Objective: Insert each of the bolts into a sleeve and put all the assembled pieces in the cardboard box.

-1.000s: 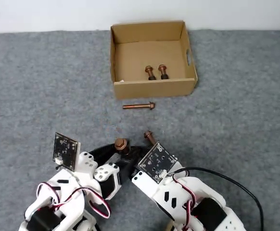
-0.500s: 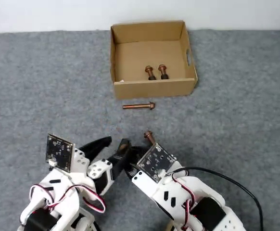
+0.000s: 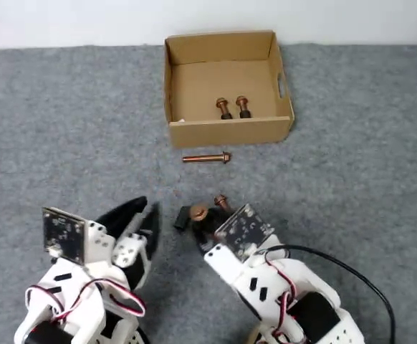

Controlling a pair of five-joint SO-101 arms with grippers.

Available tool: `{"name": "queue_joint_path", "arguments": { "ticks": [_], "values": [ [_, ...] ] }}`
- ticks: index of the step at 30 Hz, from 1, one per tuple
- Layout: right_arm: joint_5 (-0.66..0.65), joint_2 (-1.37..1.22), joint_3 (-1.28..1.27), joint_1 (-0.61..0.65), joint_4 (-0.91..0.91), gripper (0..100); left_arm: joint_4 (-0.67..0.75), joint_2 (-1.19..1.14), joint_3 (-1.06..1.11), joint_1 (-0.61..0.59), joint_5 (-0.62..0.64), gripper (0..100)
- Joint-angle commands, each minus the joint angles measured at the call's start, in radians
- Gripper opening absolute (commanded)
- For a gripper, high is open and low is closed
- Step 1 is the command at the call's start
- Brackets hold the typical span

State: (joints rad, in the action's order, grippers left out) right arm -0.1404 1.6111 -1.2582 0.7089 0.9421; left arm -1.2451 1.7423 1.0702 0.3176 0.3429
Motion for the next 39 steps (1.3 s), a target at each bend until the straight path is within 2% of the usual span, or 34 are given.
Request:
{"name": "queue_joint_path", "arguments": {
  "ticks": [1,5,11,14,24,34,39],
  "values": [
    [0.008,0.001,0.066,-0.084,-0.018,0.8,0.048,-0.003,0.031,-0.121,-0.035,0],
    [0.094,-0.002,0.066,-0.17,-0.01,0.8,0.071,-0.002,0.151,-0.229,-0.16,0],
    [0.213,-0.002,0.1,-0.28,0.097,0.8,0.118,-0.002,0.306,-0.354,-0.262,0],
    [0.232,-0.002,0.129,-0.312,0.133,0.8,0.129,-0.002,0.377,-0.367,-0.296,0],
    [0.232,-0.035,0.239,-0.375,0.245,0.8,0.239,-0.002,0.573,-0.367,-0.296,0],
    [0.233,-0.481,0.597,-0.423,0.237,0.8,0.273,-0.008,0.619,-0.367,-0.292,0],
    [0.233,-0.765,0.818,-0.423,0.236,0.8,0.181,-0.008,0.619,-0.367,-0.292,0]
  ]
}}
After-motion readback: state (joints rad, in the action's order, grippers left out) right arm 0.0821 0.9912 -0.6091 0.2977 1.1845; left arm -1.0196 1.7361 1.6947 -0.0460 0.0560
